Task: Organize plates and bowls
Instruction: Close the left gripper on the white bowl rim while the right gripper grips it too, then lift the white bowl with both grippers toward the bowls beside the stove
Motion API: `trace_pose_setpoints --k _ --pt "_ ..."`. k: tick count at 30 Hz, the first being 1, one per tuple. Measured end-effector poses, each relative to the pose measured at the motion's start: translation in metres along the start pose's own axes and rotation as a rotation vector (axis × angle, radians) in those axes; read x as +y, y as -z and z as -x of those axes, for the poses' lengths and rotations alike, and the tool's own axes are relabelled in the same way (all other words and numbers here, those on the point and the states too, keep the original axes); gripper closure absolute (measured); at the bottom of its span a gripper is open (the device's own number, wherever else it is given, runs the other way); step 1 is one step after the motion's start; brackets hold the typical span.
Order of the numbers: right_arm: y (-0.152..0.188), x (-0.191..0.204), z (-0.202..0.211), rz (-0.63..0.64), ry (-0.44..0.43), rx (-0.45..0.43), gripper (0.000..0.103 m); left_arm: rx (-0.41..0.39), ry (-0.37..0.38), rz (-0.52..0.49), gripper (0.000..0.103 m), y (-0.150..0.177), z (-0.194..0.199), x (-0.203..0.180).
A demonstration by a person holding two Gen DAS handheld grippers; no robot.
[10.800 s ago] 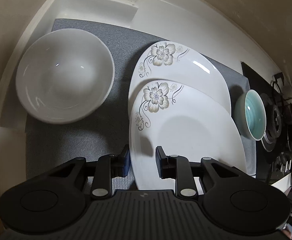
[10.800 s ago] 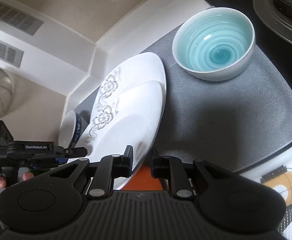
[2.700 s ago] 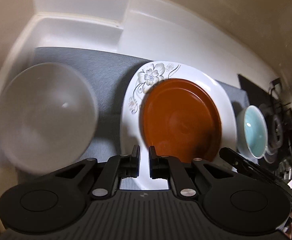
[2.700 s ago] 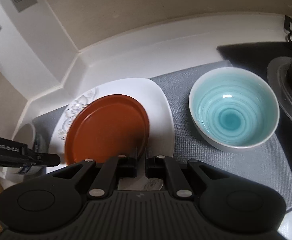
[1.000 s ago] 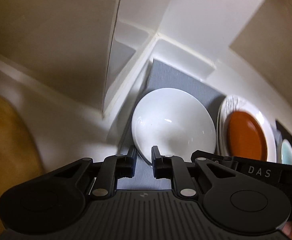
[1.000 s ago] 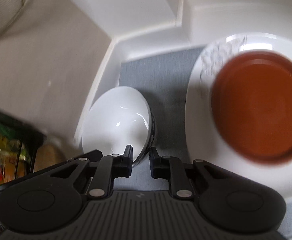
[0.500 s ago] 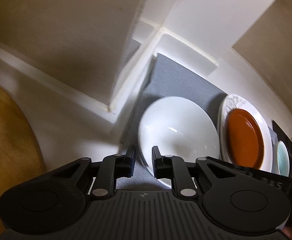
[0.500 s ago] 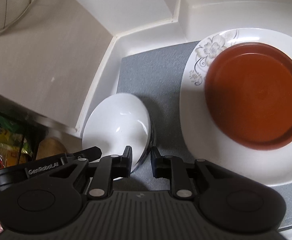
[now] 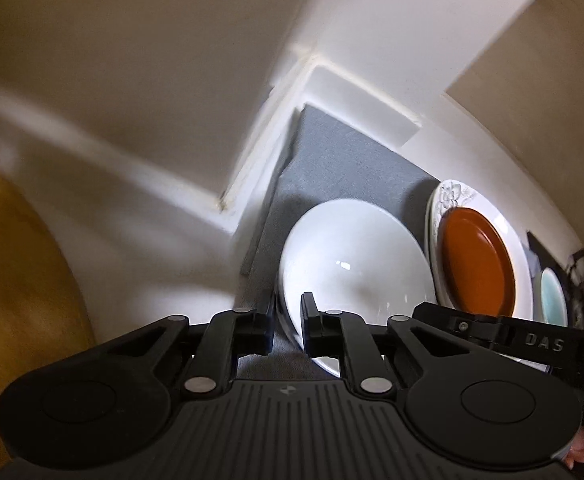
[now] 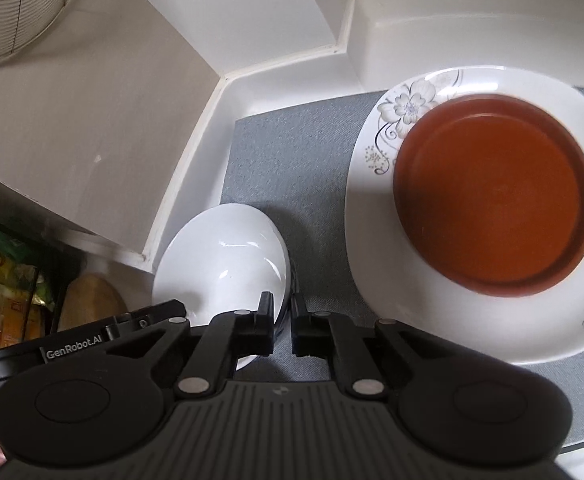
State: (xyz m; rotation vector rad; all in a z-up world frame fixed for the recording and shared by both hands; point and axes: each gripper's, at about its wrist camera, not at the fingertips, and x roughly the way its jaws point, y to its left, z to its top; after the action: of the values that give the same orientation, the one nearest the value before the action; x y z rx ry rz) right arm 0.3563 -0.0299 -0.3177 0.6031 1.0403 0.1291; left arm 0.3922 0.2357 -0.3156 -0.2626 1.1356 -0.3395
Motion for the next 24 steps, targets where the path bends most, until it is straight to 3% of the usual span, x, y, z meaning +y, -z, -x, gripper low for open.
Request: trace_pose_setpoints --k 2,4,6,8,10,17,24 --pt "-0.001 -0.002 -0.001 -0.031 0.009 -0.019 0.09 0.023 0.03 0.062 0.086 -0.003 -0.005 0.009" --pt "-0.003 -0.004 -0.004 -0.044 0.023 -0.034 0.08 0.035 0.034 0.084 0.084 -0.006 -0.012 0.012" --pt "-0.002 -0.008 -0.01 -0.07 0.009 -0.022 0.079 0.038 0.025 0.088 0.084 -0.007 -0.018 0.012" --pt "0.001 -0.009 -0.014 -0.073 -0.017 -0.017 0.09 0.033 0.029 0.075 0.088 -0.006 -0.016 0.008" --pt "0.004 -0.006 -0.01 -0.058 -0.004 -0.043 0.092 0.025 0.011 0.04 0.088 -0.005 -0.012 0.001" --pt "-0.006 -0.004 0.03 -0.064 -0.068 -0.122 0.091 0.025 0.057 0.081 0.088 -0.007 0.007 -0.016" --pt "-0.01 -0.033 0.098 -0.126 -0.08 -0.203 0.091 0.015 0.101 0.029 0.088 -0.016 0.027 -0.08"
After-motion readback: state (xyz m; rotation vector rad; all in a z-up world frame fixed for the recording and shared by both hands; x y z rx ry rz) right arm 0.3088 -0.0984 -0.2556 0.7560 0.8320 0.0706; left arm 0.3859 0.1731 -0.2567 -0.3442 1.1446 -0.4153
